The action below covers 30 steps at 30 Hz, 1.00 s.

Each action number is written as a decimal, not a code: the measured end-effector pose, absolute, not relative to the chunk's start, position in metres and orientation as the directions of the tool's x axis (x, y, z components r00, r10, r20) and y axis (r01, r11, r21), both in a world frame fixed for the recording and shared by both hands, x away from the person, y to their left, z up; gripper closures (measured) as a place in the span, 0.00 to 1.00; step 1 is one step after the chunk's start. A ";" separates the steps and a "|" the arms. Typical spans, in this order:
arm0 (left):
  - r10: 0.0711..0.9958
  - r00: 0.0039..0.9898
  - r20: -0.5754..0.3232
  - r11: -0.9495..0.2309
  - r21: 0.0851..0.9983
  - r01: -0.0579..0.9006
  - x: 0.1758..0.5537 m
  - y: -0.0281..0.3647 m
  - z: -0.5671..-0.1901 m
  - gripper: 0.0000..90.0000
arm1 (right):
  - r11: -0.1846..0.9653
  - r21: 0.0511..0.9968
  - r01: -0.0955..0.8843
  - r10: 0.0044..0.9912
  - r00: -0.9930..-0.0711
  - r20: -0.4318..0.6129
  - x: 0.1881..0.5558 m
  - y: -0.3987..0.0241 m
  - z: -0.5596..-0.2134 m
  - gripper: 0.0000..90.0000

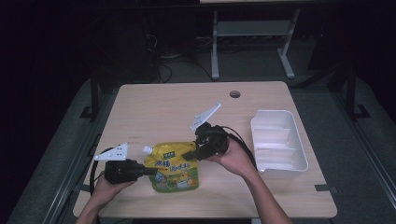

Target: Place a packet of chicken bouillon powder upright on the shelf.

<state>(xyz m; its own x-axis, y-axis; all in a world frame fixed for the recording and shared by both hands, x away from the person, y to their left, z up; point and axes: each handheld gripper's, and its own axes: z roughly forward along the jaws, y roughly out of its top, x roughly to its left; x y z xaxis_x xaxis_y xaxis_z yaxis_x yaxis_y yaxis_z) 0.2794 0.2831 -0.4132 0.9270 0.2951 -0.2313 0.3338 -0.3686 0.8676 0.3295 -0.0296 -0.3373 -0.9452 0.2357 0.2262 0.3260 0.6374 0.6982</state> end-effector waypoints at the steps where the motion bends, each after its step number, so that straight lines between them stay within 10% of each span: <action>1: 0.295 0.927 -0.230 -0.369 0.868 0.333 0.279 0.283 -0.413 1.00 | 0.635 0.698 0.330 0.230 -0.944 0.237 0.330 -0.029 -0.341 0.69; 19: 0.310 0.923 -0.227 -0.369 0.866 0.337 0.280 0.284 -0.412 0.99 | 0.590 0.720 0.366 0.168 -0.928 0.333 0.329 -0.023 -0.359 0.98; 30: 0.371 0.903 -0.216 -0.334 0.877 0.347 0.279 0.299 -0.408 0.80 | 0.587 0.721 0.367 0.161 -0.927 0.340 0.329 -0.030 -0.352 1.00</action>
<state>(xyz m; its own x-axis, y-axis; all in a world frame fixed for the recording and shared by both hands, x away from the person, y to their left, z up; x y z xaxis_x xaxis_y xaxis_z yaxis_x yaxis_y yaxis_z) 0.2794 0.2987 -0.4082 0.9032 0.3711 -0.2157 0.3465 -0.3340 0.8766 0.3295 -0.0297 -0.3518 -0.9265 0.1606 0.3402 0.3667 0.5875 0.7214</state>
